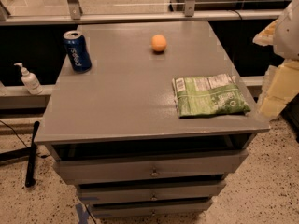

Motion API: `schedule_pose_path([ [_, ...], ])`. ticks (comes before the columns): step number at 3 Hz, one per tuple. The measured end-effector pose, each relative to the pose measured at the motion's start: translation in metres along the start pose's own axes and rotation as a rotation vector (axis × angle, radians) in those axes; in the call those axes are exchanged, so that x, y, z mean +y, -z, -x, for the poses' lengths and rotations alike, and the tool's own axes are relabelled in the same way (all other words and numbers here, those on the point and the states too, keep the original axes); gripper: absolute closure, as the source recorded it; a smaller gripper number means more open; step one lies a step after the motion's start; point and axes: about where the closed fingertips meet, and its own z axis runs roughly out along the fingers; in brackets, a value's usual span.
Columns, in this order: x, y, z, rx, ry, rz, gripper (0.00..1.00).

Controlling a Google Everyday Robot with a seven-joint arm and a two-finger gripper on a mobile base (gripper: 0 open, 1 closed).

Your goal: Pick pepsi can

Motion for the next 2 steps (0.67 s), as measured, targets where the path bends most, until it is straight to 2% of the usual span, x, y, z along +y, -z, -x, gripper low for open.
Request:
schedule_pose_path([
  [1, 0.000, 0.000, 0.000, 0.000, 0.000, 0.000, 0.00],
  [2, -0.008, -0.017, 0.019, -0.074, -0.005, 0.003, 0.00],
])
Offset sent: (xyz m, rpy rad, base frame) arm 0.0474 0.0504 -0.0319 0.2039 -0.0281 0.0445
